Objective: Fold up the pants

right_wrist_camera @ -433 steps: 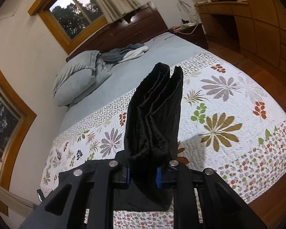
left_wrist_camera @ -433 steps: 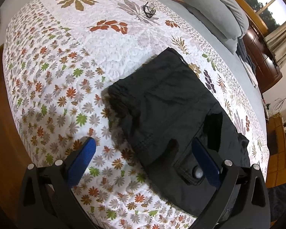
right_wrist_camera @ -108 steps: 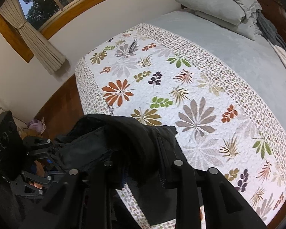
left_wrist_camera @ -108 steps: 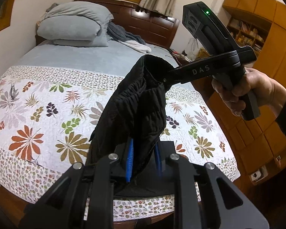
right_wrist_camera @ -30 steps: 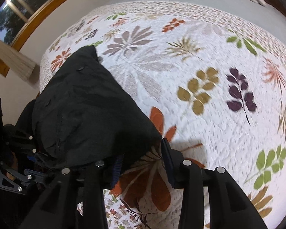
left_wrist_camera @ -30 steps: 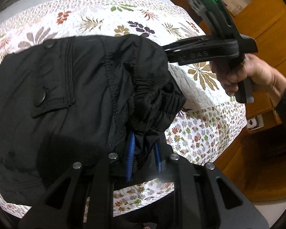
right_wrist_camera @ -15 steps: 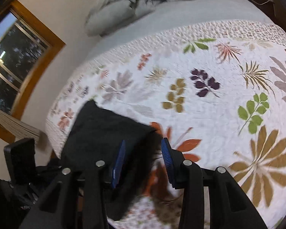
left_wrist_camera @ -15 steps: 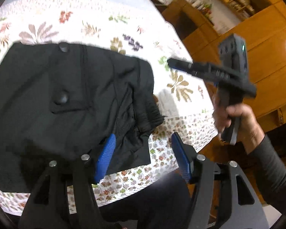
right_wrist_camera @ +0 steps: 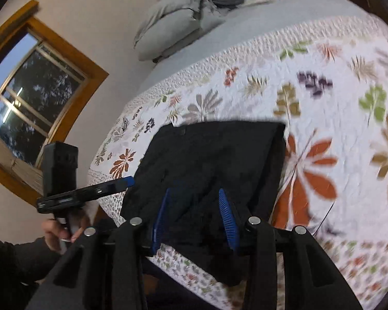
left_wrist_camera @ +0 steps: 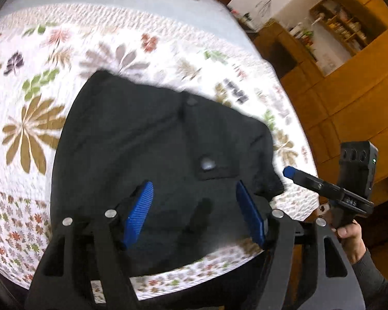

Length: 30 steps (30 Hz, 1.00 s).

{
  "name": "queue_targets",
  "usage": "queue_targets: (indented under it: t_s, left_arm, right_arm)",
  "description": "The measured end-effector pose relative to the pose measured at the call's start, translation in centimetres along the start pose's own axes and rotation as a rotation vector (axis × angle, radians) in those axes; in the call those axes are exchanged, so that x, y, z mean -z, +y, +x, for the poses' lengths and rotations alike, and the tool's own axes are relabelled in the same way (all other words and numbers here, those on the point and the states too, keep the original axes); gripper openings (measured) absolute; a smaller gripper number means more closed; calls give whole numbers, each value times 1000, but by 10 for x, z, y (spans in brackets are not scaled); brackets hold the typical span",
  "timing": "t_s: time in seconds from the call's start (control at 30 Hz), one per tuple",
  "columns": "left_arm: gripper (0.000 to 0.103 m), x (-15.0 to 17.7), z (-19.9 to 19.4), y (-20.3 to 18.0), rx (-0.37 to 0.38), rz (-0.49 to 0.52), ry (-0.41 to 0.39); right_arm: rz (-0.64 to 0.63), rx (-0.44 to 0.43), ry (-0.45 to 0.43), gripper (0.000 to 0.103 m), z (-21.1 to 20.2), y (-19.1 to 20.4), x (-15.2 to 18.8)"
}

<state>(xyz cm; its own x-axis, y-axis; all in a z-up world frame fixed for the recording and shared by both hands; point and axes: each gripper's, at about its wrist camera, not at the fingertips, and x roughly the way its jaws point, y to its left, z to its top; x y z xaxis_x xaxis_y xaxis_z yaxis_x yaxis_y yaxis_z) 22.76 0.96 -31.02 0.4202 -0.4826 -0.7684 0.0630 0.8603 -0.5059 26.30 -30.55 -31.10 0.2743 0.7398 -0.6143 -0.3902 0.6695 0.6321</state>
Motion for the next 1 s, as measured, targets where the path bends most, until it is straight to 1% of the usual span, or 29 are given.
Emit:
queue_targets:
  t_s: [0.03,0.1,0.13,0.17,0.2,0.3,0.33,0.4,0.43,0.47,0.5,0.57,0.6,0.67,0.73,0.8,0.87,0.9,0.93,1.0]
  left_arm:
    - [63,0,4,8,6,-16,13]
    - [57,6,12,25,16,-63,42]
    - [56,8,16,33,34,-88,48]
    - [53,8,19,39,46,-105,53]
    - [48,9,21,43,47,-115,58]
    - [48,9,25,49,69,-121,75]
    - [49,9,24,49,76,-118,81]
    - [56,8,16,47,86,-123,78]
    - [69,7,11,47,92,-125,65]
    - [77,5,2,47,106,-125,37]
    - [80,4,-12,47,128,-125,2]
    - [83,2,-30,50,165,-133,-32]
    - [84,0,-39,55,173,-141,-49]
    - [84,-4,-47,66,170,-162,-70]
    - [85,-8,-51,81,175,-215,-81]
    - [85,-10,-46,96,182,-272,-64]
    - [85,-10,-37,110,177,-321,-31]
    - [85,-9,-32,117,163,-339,-15]
    - [85,-8,-29,121,162,-344,-3]
    - [85,-7,-23,131,160,-363,20]
  right_arm:
    - [16,10,6,41,4,-5,4]
    - [55,27,22,40,11,-17,10]
    - [88,27,31,39,15,-26,14]
    - [102,23,31,39,17,-30,18]
    - [109,26,34,39,19,-32,20]
    - [66,76,55,35,27,-35,25]
    - [79,77,58,35,29,-38,26]
    - [116,64,61,36,27,-39,24]
    - [131,48,56,40,21,-35,21]
    - [136,37,45,46,15,-32,18]
    - [134,35,21,48,5,-26,13]
    - [143,21,-27,49,-9,-21,4]
    - [168,7,-68,49,-18,-21,-4]
    - [206,-13,-113,50,-23,-23,-19]
    - [230,-28,-134,50,-18,-26,-33]
    - [289,-49,-136,50,-3,-37,-47]
    - [339,-48,-126,50,14,-48,-53]
    - [368,-38,-116,50,22,-54,-53]
    - [395,-21,-104,49,32,-62,-51]
    - [447,-13,-77,48,46,-74,-44]
